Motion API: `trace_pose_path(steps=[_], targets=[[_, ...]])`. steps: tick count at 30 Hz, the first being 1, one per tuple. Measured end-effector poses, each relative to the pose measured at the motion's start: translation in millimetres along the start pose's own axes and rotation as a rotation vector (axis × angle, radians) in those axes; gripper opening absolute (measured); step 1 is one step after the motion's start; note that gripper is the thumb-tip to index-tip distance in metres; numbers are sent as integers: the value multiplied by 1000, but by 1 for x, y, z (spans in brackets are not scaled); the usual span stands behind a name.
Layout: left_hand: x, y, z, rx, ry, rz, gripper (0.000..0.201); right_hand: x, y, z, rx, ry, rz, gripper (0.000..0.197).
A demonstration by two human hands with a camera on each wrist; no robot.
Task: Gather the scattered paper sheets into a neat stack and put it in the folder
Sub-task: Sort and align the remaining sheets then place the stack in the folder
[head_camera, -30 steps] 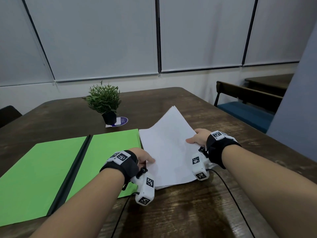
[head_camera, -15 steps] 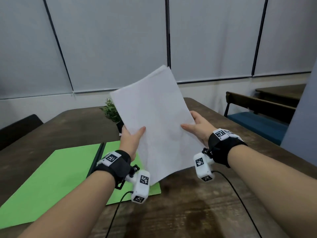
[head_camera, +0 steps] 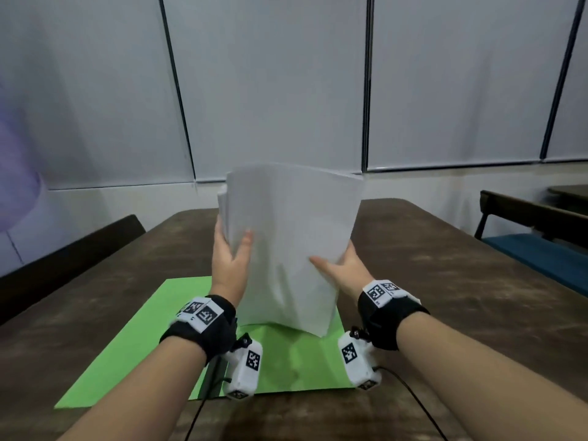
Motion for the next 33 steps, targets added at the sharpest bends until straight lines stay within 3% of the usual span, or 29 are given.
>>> trace_pose_path(steps=[4, 7, 11, 14, 16, 19, 22, 24, 27, 30, 33], targets=[[-8, -11, 17, -16, -40, 66, 70, -13, -28, -7, -3, -38, 55, 62], [-7, -8, 17, 2, -88, 13, 49, -19, -34, -2, 121, -41, 75, 62], [-12, -8, 11, 35, -165, -14, 67, -21, -29, 2, 266, -29, 31, 68], [-20, -11, 10, 60, -169, -1, 76, -26, -26, -1, 131, -84, -4, 82], [-26, -12, 9, 46, -178, -5, 83, -27, -26, -2, 57, -108, -14, 78], [-38, -15, 5, -28, -244, -4, 104, -30, -25, 5, 118, -66, 42, 48], [-44, -16, 1, -50, -313, 14, 116, -35, -16, 5, 67, -78, -16, 54], [-43, -15, -1, -29, -284, 12, 109, -35, -9, 1, -42, -103, -65, 61], [-33, -10, -6, 2, -184, -21, 87, -35, 4, 1, -123, -28, -73, 52], [-30, 5, -10, -55, -106, -83, 84, -41, -8, 4, -69, 53, 35, 39], [-36, 19, -17, -70, -72, -146, 83, -44, -32, -2, -67, 70, 148, 41]])
Point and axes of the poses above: each hand's wrist, its own x-axis away from the middle knuckle, its own z-axis out of the back of the hand, y = z × x, the point moved 6 cm from there along -x, towards the middle knuckle, and after that the axes turned 9 degrees about -x, right-handed, at the moved point
